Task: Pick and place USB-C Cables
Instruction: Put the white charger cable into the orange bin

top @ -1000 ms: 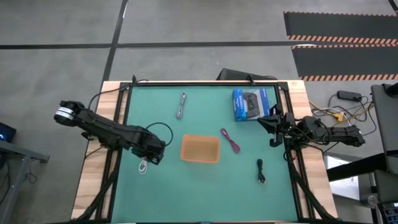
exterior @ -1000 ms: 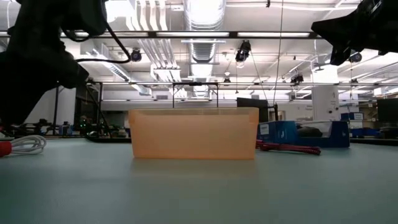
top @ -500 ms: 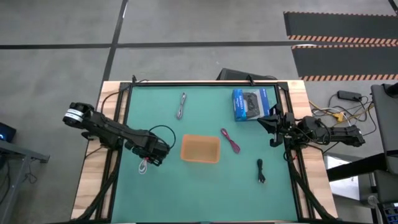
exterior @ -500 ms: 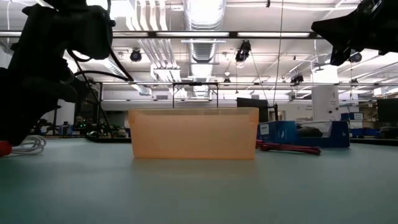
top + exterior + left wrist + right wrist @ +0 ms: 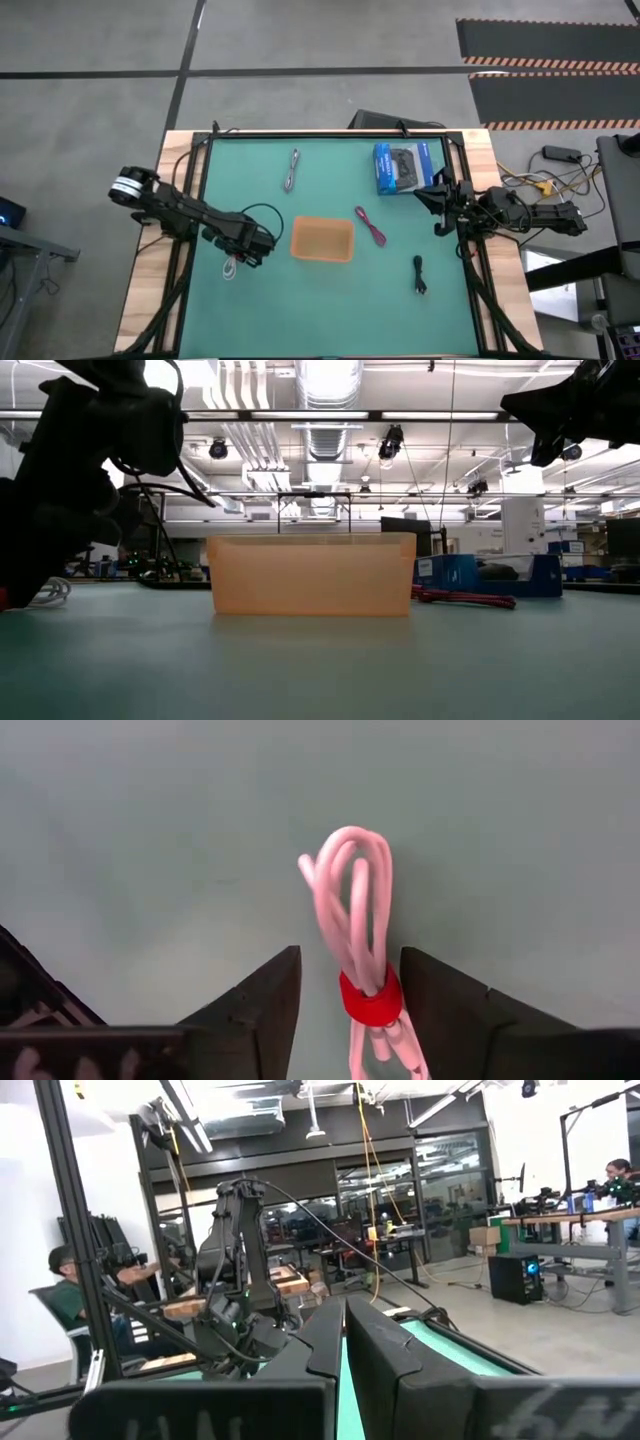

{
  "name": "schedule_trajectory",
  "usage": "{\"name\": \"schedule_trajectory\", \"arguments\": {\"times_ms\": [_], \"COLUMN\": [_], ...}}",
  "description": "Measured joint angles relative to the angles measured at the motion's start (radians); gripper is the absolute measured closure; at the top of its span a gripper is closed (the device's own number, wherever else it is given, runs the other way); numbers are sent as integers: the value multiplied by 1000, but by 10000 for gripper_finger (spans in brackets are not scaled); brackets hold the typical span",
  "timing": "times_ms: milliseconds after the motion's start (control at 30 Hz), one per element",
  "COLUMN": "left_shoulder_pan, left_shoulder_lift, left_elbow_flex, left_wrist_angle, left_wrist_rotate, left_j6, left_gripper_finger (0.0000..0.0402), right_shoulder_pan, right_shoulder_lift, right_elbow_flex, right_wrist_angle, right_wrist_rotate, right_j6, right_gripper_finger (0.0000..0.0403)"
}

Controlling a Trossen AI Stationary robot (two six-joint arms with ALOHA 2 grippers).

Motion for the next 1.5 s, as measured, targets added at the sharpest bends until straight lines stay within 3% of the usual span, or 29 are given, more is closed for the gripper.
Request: {"name": "schedule_trajectory", "arguments": {"times_ms": [233,567,1067,1500], "left_shoulder_pan": [-2,-9,-19,-23], "left_shoulder_lift": [5,2,0,-1], "left_elbow_flex": [-2,-1,38,406], "left_wrist_angle": [34,40,-26,-364], "left_wrist_rotate": [1,-6,-7,4], "left_j6": [1,24,53,283], "left_gripper_finger": [287,389,391,391], "right_shoulder_pan": [0,0,0,0], "right_shoulder_lift": [0,0,0,0], "right_elbow_flex": [0,0,0,0], "right_wrist_angle": [0,0,-2,-2], "right_wrist_rotate": [-1,-9,-9,-8], "right_j6": [34,60,55,38], "right_gripper_finger": [394,394,394,394]}}
